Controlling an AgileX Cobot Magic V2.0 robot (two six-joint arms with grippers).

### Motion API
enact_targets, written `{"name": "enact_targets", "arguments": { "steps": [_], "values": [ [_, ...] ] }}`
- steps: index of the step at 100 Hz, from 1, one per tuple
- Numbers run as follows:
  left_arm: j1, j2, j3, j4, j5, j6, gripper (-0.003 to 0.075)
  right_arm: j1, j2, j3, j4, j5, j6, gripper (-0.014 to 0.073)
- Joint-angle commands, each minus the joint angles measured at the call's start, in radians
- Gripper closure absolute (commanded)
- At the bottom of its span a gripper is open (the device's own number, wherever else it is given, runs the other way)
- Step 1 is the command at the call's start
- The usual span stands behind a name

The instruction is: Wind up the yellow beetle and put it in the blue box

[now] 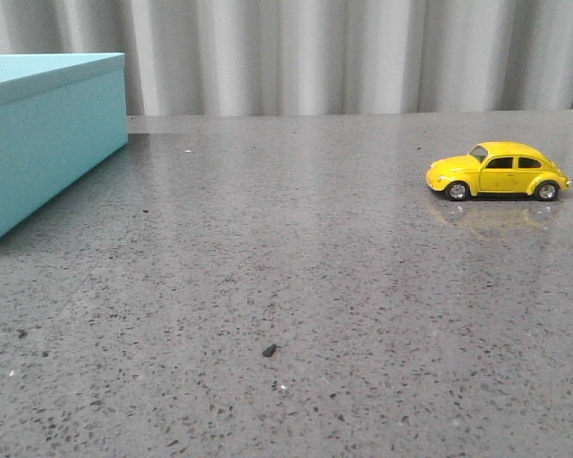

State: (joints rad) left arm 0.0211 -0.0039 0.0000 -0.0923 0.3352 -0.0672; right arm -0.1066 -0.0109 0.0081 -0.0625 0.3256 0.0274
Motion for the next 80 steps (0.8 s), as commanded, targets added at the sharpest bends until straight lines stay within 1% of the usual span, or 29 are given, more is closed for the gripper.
{"name": "enact_targets", "arguments": {
  "steps": [1,64,80],
  "values": [
    [-0.007,-0.032,0.026,0.007,-0.040,0.001,0.0741,-0.004,-0.020,0.023,-0.004,-0.012,-0.007,0.0656],
    [-0.007,-0.032,0.026,0.007,-0.044,0.001,0.0741,-0.004,-0.020,0.023,-0.008,-0.013,-0.007,0.0656],
    [-0.007,-0.032,0.026,0.007,-0.097,0.001,0.0741,-0.004,-0.020,0.023,-0.008,-0.045,-0.007,0.0656]
  ]
}}
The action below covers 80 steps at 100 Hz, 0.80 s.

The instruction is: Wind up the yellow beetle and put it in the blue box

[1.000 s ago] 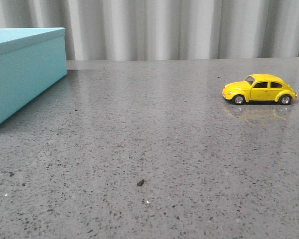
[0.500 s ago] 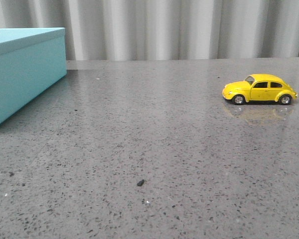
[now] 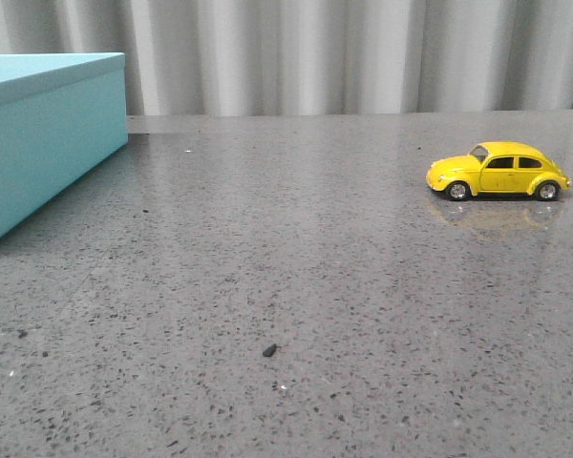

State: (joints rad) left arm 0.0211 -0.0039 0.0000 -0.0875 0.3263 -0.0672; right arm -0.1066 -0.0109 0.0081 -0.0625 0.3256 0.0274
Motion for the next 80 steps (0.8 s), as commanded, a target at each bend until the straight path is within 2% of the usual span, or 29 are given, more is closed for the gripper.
{"name": "enact_targets", "arguments": {
  "steps": [1,26,80],
  "values": [
    [-0.007,-0.032,0.026,0.002,-0.094,0.001,0.0741,-0.004,-0.020,0.023,-0.008,-0.052,-0.007,0.0656],
    [-0.007,-0.032,0.026,0.002,-0.138,0.001,0.0741,-0.004,-0.020,0.023,-0.008,-0.136,-0.007,0.0656],
    [-0.007,-0.032,0.026,0.002,-0.165,0.001,0.0741,-0.004,-0.020,0.023,-0.004,-0.194,-0.007,0.0656]
  ]
}}
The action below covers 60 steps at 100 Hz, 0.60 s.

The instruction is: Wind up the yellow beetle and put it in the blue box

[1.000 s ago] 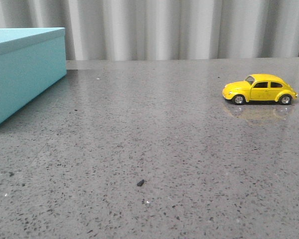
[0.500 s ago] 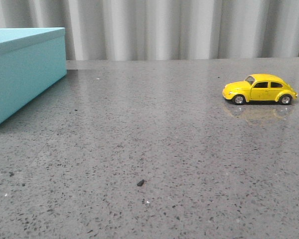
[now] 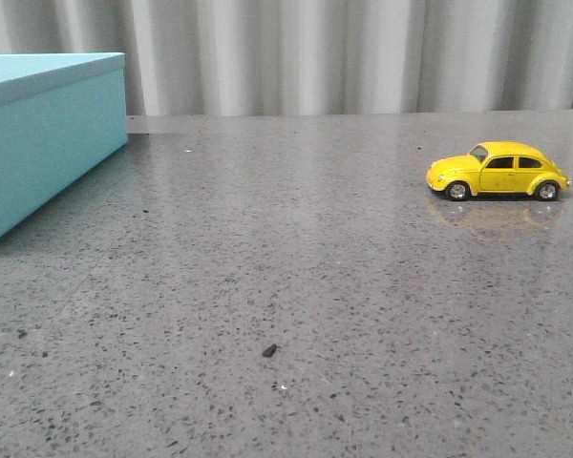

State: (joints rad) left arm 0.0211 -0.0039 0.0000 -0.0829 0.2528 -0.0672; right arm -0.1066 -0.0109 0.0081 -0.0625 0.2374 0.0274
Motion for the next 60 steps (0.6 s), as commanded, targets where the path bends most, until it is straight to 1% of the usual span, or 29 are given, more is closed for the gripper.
{"name": "enact_targets", "arguments": {
  "steps": [1,23,45,60],
  "values": [
    [-0.007,-0.032,0.026,-0.002,-0.091,0.001,0.0741,-0.004,-0.020,0.023,-0.004,-0.109,-0.007,0.0656],
    [-0.007,-0.032,0.026,-0.002,-0.102,0.001,0.0741,-0.004,-0.020,0.023,-0.004,-0.151,-0.007,0.0656],
    [-0.007,-0.032,0.026,-0.002,-0.212,0.001,0.0741,-0.004,-0.020,0.023,-0.004,-0.228,-0.007,0.0656],
    [-0.007,-0.032,0.026,-0.002,-0.229,0.001,0.0741,-0.004,-0.020,0.014,-0.004,-0.246,-0.007,0.0656]
  ]
}}
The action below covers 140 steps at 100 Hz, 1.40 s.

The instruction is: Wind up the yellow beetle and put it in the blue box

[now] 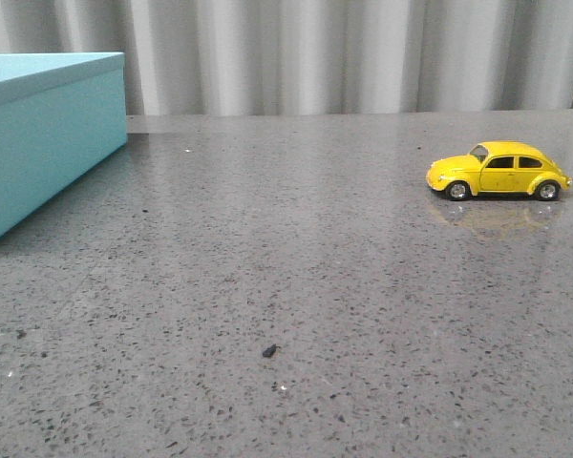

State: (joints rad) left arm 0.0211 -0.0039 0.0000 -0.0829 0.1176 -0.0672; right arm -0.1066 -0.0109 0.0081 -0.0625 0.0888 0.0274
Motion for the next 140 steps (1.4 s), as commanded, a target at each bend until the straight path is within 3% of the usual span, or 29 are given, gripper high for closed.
{"name": "enact_targets", "arguments": {
  "steps": [1,20,43,62,83,99,140],
  "values": [
    [-0.007,-0.032,0.026,-0.002,-0.094,0.001,0.0741,-0.004,-0.018,0.014,-0.004,-0.097,-0.007,0.0656],
    [-0.007,-0.032,0.010,-0.036,-0.106,0.001,0.0741,-0.004,0.034,-0.046,-0.004,-0.044,-0.007,0.0655],
    [-0.007,0.005,-0.071,-0.036,-0.084,0.001,0.0741,-0.003,0.237,-0.218,-0.002,0.077,-0.007,0.0655],
    [-0.007,0.115,-0.196,-0.023,-0.010,0.001,0.0741,0.000,0.444,-0.458,0.042,0.301,-0.007,0.0655],
    [-0.007,0.180,-0.247,-0.023,-0.131,0.001,0.0741,0.014,0.563,-0.556,0.049,0.263,-0.006,0.0655],
    [-0.007,0.180,-0.247,-0.023,-0.139,0.001,0.0741,0.051,0.653,-0.645,0.053,0.371,-0.006,0.0655],
    [-0.007,0.180,-0.247,-0.023,-0.135,0.001,0.0741,0.180,1.130,-1.106,0.063,0.657,-0.006,0.0655]
  ]
}}
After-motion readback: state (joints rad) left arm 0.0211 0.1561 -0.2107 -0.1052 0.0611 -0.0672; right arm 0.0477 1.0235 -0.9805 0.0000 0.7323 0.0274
